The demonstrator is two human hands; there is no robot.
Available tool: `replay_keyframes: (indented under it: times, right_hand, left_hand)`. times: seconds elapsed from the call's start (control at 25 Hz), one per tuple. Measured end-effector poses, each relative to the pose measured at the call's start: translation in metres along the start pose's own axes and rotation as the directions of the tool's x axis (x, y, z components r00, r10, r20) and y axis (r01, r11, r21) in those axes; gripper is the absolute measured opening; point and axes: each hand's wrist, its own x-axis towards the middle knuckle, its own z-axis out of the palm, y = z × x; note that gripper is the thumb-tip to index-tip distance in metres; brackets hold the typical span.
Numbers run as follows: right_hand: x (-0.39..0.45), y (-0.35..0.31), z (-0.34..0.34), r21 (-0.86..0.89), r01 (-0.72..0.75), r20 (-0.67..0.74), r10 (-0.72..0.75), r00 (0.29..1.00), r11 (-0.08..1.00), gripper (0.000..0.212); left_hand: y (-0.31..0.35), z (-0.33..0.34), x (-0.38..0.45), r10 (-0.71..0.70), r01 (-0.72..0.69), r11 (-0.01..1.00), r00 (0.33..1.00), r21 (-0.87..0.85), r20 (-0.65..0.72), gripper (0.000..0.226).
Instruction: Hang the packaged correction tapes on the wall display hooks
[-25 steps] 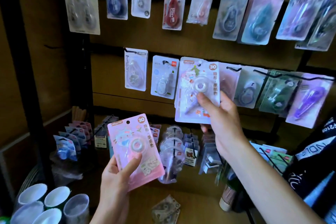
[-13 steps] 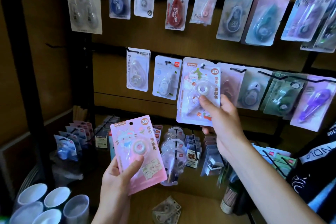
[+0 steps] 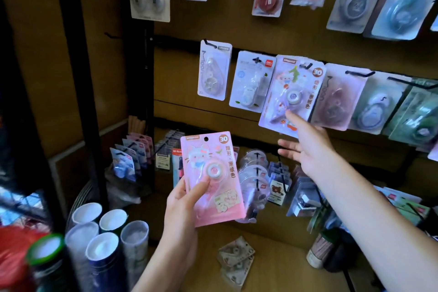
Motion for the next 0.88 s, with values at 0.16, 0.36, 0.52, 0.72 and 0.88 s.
replay_keyframes:
  times: [0.16,0.36,0.52,0.72,0.88]
  right_hand:
    - [-0.012,0.025,-0.008,0.032,-0.106,0.058,0.104,0.993,0.994,0.029]
    - [-0.041,0.050,-0.007,-0.112,-0.125,0.136,0.140,0.981,0.986,0.036]
    - [-0.076,0.058,-0.010,-0.202,0.028,0.546,0.089,0.833,0.979,0.036]
    - [-0.088,0.065,-0.024,-0.158,0.148,0.622,-0.018,0.783,0.976,0.022]
    - [-0.086,0.053,-0.054,-0.082,0.185,0.505,-0.119,0.855,0.979,0.025]
  left_hand:
    - [0.003,-0.003,0.000,-0.006,0.007,1.000,1.000,-0.016,0.024,0.028]
    - [0.003,-0.003,0.000,-0.011,0.013,0.999,0.999,-0.048,0.053,0.034]
    - [-0.001,0.004,0.000,-0.014,0.022,0.997,0.994,-0.071,0.106,0.036]
    - [-0.011,0.033,-0.007,0.008,0.005,0.998,0.983,-0.069,0.184,0.029]
    - [-0.028,0.056,-0.006,0.017,-0.007,0.999,0.970,-0.043,0.243,0.027]
